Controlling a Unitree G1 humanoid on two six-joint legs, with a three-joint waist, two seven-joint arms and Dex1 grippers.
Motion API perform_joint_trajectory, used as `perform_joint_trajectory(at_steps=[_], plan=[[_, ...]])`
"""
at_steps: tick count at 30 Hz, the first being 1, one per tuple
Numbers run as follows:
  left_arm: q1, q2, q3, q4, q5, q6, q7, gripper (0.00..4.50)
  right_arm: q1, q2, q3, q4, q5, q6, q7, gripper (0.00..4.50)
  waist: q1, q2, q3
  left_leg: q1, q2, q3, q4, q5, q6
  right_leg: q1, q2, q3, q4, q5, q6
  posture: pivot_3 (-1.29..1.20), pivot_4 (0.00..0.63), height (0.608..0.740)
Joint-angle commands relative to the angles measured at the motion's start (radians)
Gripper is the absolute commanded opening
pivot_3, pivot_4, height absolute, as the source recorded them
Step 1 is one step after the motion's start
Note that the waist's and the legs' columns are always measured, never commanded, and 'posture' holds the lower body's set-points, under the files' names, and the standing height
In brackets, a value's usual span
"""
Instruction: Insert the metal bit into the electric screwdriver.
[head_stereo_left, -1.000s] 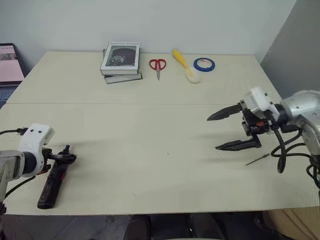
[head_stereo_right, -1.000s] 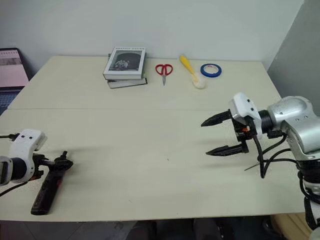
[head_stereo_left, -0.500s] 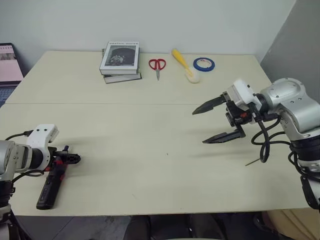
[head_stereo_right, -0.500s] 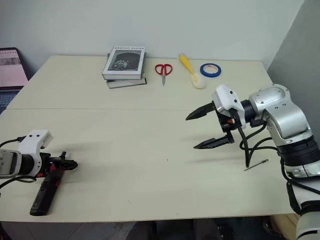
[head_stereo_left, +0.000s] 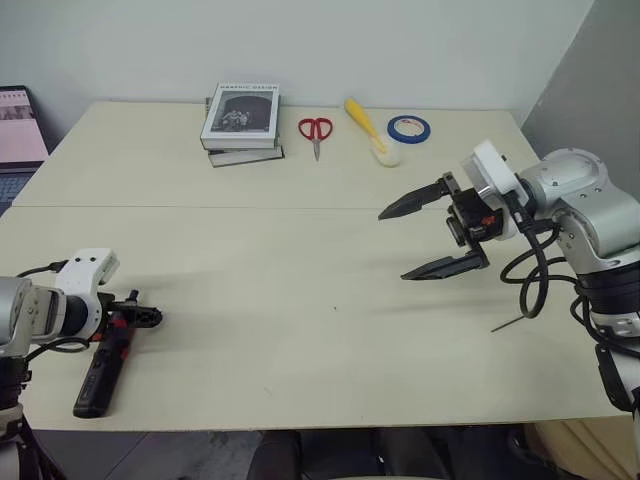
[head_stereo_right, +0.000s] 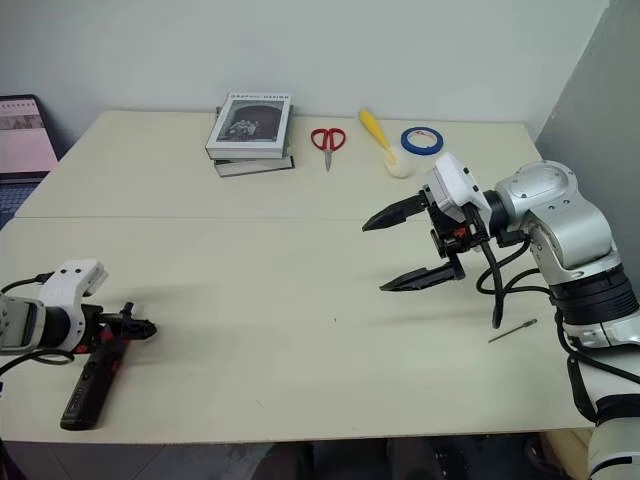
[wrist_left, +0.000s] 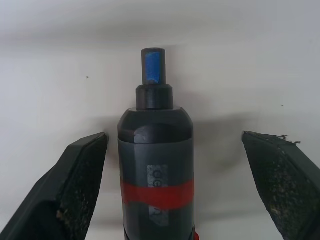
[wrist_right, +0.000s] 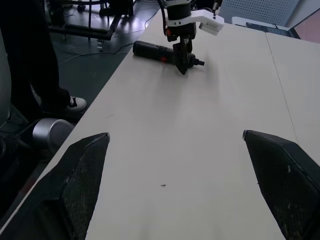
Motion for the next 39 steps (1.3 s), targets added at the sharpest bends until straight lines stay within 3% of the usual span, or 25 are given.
perform_joint_trajectory(at_steps=[1, 25, 39], plan=[[-0.021, 0.012, -0.013, 0.006, -0.004, -0.01, 0.002, 4.47, -0.014, -0.001, -0.048, -0.029, 0.028, 0.002, 0.085, 4.5, 0.0, 0.0, 0.0, 0.0, 0.0, -0.001, 0.0, 0.0, 0.0, 0.0, 0.0, -0.001, 0.0, 0.0, 0.0, 0.0, 0.15, 0.74], [-0.134, -0.014, -0.078, 0.102, -0.003, 0.006, 0.027, 4.47, 0.008, -0.009, -0.043, -0.034, 0.001, -0.005, 0.086, 4.5, 0.003, 0.0, 0.0, 0.0, 0.0, -0.007, 0.0, 0.0, 0.0, 0.003, -0.001, -0.009, 0.001, -0.002, -0.003, 0.0, 0.15, 0.74], [-0.127, -0.029, -0.094, 0.097, 0.001, -0.007, 0.051, 1.65, 0.015, -0.018, -0.048, -0.035, -0.005, 0.003, 0.079, 4.5, 0.007, 0.001, 0.0, 0.0, 0.0, -0.006, 0.0, 0.0, 0.0, 0.003, -0.002, -0.009, 0.0, -0.002, -0.003, 0.0, 0.15, 0.74]])
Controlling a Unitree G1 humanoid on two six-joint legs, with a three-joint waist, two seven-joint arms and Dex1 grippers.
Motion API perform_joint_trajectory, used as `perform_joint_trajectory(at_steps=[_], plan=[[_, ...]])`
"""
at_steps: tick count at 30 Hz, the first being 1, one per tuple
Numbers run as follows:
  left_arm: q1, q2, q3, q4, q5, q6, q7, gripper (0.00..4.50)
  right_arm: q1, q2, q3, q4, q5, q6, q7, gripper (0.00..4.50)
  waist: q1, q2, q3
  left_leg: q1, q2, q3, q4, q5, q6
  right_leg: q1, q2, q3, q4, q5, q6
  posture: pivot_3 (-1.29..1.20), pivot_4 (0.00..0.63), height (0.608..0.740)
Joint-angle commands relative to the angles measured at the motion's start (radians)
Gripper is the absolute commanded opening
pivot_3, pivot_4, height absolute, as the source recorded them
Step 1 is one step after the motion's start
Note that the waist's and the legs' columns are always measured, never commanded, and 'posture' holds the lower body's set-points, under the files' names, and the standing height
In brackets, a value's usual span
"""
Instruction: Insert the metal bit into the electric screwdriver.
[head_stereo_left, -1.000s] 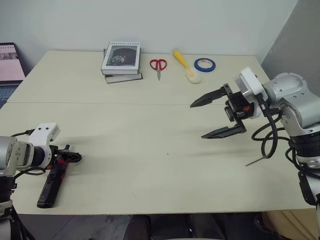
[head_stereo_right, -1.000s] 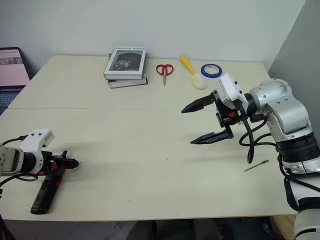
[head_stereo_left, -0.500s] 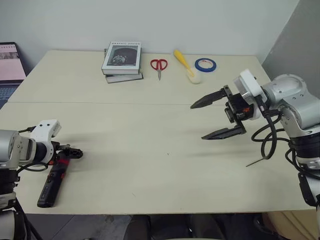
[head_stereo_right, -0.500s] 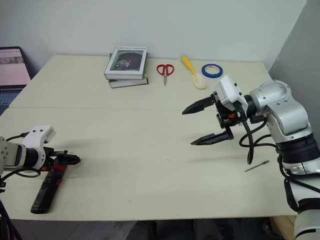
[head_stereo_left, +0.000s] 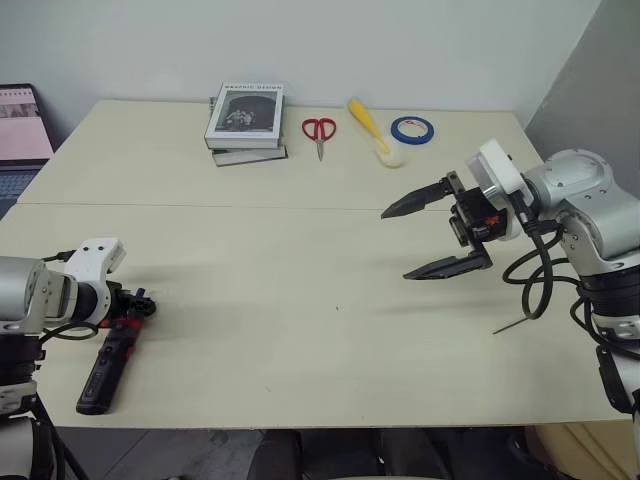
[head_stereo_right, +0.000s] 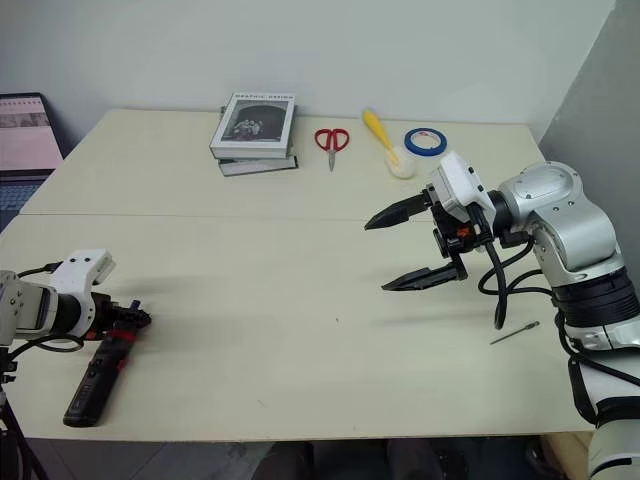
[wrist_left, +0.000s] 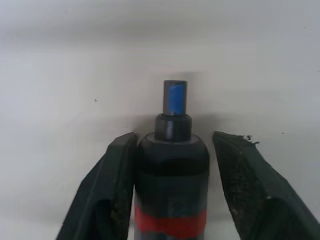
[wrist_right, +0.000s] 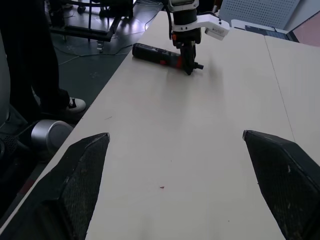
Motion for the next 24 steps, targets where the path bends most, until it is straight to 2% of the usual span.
perform_joint_trajectory(at_steps=[1, 5, 11, 16, 23, 24], plan=[[-0.004, -0.013, -0.005, 0.0, -0.001, -0.009, 0.003, 1.64, 0.0, -0.017, -0.031, -0.027, 0.002, -0.001, 0.077, 4.5, 0.002, 0.0, 0.0, 0.0, 0.0, 0.0, 0.0, 0.0, 0.0, 0.0, 0.0, 0.0, 0.0, 0.0, 0.0, 0.0, 0.15, 0.74], [-0.011, -0.013, -0.003, -0.011, -0.007, -0.04, -0.005, 1.64, 0.005, -0.026, -0.034, -0.036, 0.006, 0.008, 0.074, 4.5, 0.003, 0.001, 0.0, 0.0, 0.0, 0.0, 0.0, 0.0, 0.0, 0.0, 0.0, 0.0, 0.0, 0.0, 0.0, 0.0, 0.15, 0.74], [-0.125, -0.037, -0.036, -0.106, -0.068, -0.113, -0.077, 1.64, 0.031, -0.06, -0.066, -0.075, 0.027, 0.052, 0.047, 4.5, 0.026, 0.001, 0.0, -0.001, 0.0, -0.001, 0.001, 0.001, -0.001, 0.0, 0.0, -0.001, 0.0, 0.0, 0.0, 0.0, 0.15, 0.74], [-0.266, -0.146, -0.064, -0.174, -0.114, -0.146, -0.094, 1.64, 0.1, -0.11, -0.151, -0.154, 0.064, 0.129, -0.028, 4.5, 0.045, 0.0, 0.0, -0.006, -0.001, -0.004, 0.002, 0.001, -0.002, -0.001, 0.0, -0.003, -0.002, 0.0, 0.0, 0.0, 0.15, 0.74], [-0.387, -0.426, -0.113, -0.231, -0.132, -0.311, -0.055, 1.64, 0.3, -0.215, -0.34, -0.317, 0.117, 0.256, -0.167, 4.5, 0.047, 0.001, 0.0, -0.01, -0.001, -0.005, 0.002, 0.001, -0.002, -0.004, -0.001, -0.004, -0.002, 0.0, 0.0, 0.0, 0.15, 0.74], [-0.382, -0.466, -0.135, -0.234, -0.124, -0.385, -0.072, 1.64, 0.34, -0.228, -0.376, -0.347, 0.121, 0.274, -0.195, 4.5, 0.044, 0.001, 0.0, -0.011, -0.002, -0.005, 0.002, 0.001, -0.002, -0.005, -0.002, -0.004, -0.002, 0.0, 0.0, 0.0, 0.15, 0.74]])
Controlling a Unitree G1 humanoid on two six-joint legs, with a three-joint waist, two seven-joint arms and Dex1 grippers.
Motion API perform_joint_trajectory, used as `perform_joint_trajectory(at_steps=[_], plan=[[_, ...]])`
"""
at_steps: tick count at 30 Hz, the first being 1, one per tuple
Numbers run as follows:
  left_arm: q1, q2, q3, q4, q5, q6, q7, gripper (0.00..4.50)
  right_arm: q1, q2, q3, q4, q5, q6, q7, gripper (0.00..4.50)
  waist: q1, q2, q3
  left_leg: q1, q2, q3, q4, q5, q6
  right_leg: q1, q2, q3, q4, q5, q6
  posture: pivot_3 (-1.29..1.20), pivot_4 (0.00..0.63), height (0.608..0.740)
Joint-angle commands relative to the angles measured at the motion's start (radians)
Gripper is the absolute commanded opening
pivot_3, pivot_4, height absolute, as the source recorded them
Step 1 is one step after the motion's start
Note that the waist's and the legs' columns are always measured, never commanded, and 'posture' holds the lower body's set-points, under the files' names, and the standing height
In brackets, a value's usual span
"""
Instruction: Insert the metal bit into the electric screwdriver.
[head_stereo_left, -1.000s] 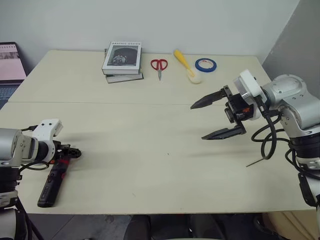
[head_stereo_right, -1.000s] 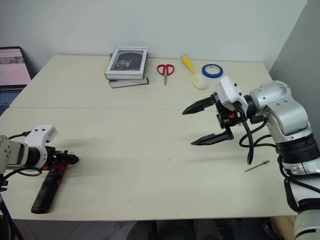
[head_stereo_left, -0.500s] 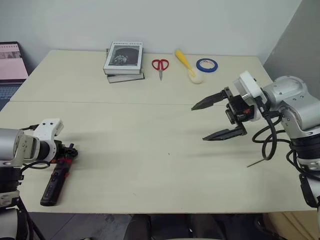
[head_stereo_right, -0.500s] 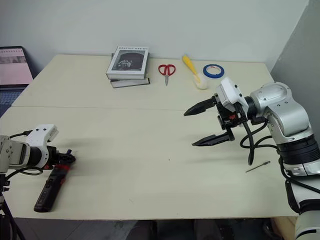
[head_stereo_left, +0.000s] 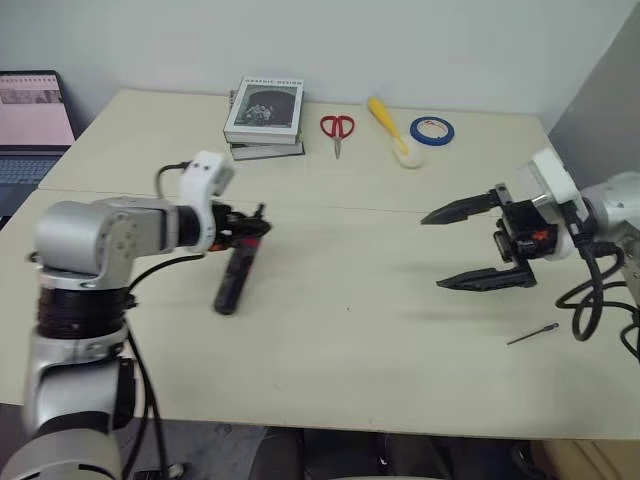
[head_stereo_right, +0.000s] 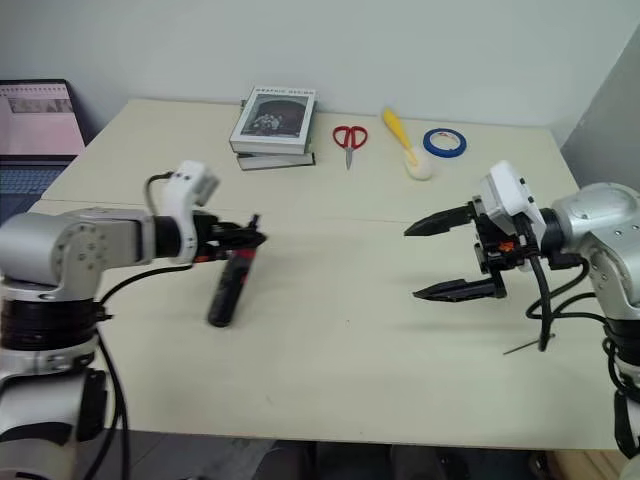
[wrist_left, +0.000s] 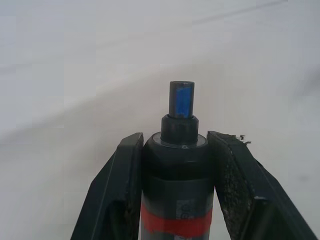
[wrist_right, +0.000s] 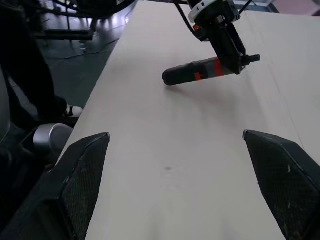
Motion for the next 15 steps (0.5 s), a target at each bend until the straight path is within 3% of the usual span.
perform_joint_trajectory(at_steps=[1, 7, 15], plan=[[-0.028, -0.121, -0.048, -0.053, 0.01, -0.22, -0.014, 1.64, 0.114, -0.055, -0.162, -0.121, 0.043, 0.068, -0.097, 4.5, -0.002, 0.0, 0.0, -0.001, 0.0, 0.0, 0.0, 0.0, 0.0, -0.001, 0.0, 0.0, 0.0, 0.0, 0.0, 0.0, 0.15, 0.74], [0.015, -0.306, -0.129, 0.032, 0.096, -0.589, -0.048, 1.64, 0.308, -0.041, -0.353, -0.332, 0.127, 0.188, -0.294, 4.5, -0.001, 0.001, 0.0, -0.003, -0.001, 0.001, 0.001, 0.0, 0.0, -0.003, 0.0, 0.001, 0.0, 0.0, 0.0, 0.0, 0.15, 0.74], [0.094, -0.453, -0.137, 0.161, 0.173, -0.926, -0.036, 1.64, 0.429, 0.005, -0.45, -0.499, 0.206, 0.251, -0.497, 4.5, -0.002, 0.001, 0.0, -0.001, -0.001, 0.001, 0.005, 0.001, 0.0, 0.001, 0.001, 0.003, 0.0, 0.001, 0.002, 0.0, 0.15, 0.74]])
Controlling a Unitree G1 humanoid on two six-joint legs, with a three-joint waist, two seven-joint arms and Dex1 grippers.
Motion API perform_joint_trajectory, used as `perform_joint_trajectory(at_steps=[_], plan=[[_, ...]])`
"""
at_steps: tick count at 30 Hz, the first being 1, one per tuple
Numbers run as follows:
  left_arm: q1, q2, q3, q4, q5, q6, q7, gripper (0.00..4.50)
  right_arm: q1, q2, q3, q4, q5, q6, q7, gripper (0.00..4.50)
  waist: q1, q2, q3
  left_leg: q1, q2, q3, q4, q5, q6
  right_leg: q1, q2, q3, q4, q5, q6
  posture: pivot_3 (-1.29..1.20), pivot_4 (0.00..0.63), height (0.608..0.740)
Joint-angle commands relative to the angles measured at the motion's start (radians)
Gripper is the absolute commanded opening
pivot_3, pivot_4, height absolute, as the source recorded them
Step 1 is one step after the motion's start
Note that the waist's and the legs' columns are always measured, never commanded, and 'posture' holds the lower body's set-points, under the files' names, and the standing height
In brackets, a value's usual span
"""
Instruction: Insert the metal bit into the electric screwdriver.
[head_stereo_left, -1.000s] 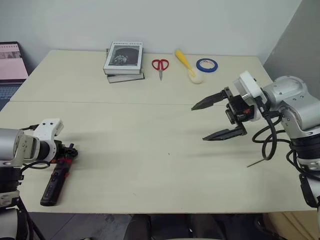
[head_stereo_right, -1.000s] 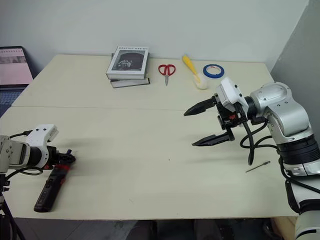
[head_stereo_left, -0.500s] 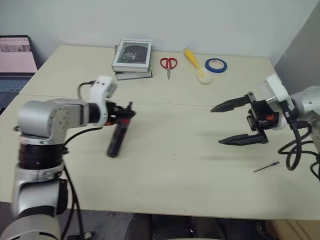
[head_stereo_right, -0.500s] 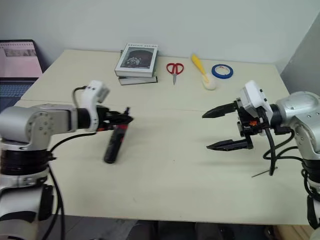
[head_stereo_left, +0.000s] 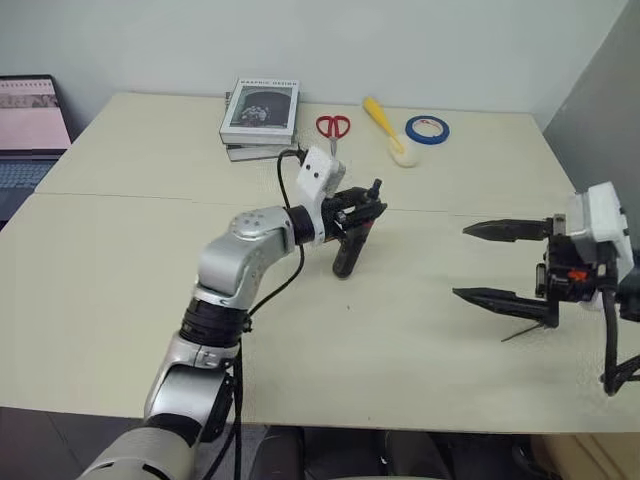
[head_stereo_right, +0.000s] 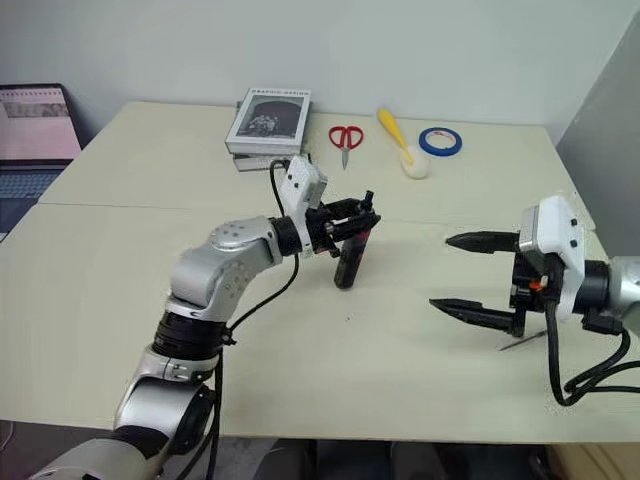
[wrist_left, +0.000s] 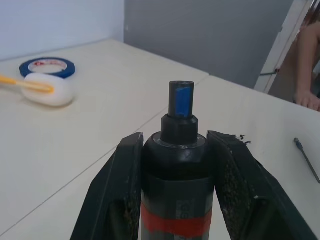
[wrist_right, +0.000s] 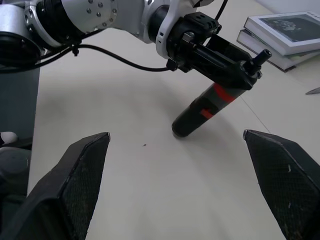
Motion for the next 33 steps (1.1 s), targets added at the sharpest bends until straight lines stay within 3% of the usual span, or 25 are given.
perform_joint_trajectory(at_steps=[1, 13, 23, 30, 33], plan=[[0.02, -0.036, 0.03, 0.01, 0.013, -0.13, 0.006, 1.64, 0.016, 0.009, -0.056, -0.073, 0.048, 0.014, -0.086, 4.5, 0.0, 0.0, 0.0, 0.0, 0.0, 0.0, 0.001, 0.0, 0.0, 0.001, 0.0, 0.0, 0.0, 0.0, 0.001, 0.0, 0.15, 0.74], [0.169, 0.026, 0.047, -0.105, -0.013, -0.105, -0.033, 1.64, 0.007, -0.009, -0.037, -0.053, 0.083, -0.014, -0.123, 4.5, -0.004, 0.001, -0.001, 0.005, 0.001, 0.0, 0.007, 0.0, 0.0, 0.008, 0.002, 0.002, 0.0, 0.001, 0.007, 0.0, 0.15, 0.74], [0.179, 0.015, 0.052, -0.166, -0.039, -0.067, -0.004, 1.64, -0.021, -0.042, -0.004, -0.005, 0.05, -0.052, -0.101, 4.5, 0.001, 0.001, -0.001, 0.005, 0.001, 0.0, 0.007, 0.0, 0.0, 0.009, 0.002, 0.002, -0.001, 0.001, 0.008, 0.0, 0.15, 0.74], [0.175, 0.004, 0.01, -0.192, -0.022, -0.053, -0.008, 1.64, -0.02, -0.134, 0.002, 0.089, -0.002, -0.07, -0.016, 4.5, 0.002, 0.001, -0.001, 0.004, 0.001, 0.0, 0.006, 0.0, 0.0, 0.008, 0.002, 0.001, -0.002, 0.0, 0.007, 0.0, 0.15, 0.74], [0.157, 0.001, -0.026, -0.147, 0.007, -0.104, -0.046, 1.64, 0.056, -0.26, 0.022, 0.169, -0.115, -0.123, 0.135, 4.5, 0.007, 0.001, -0.001, 0.004, 0.001, 0.0, 0.006, 0.0, 0.0, 0.008, 0.002, 0.001, -0.002, 0.0, 0.007, 0.0, 0.15, 0.74]])
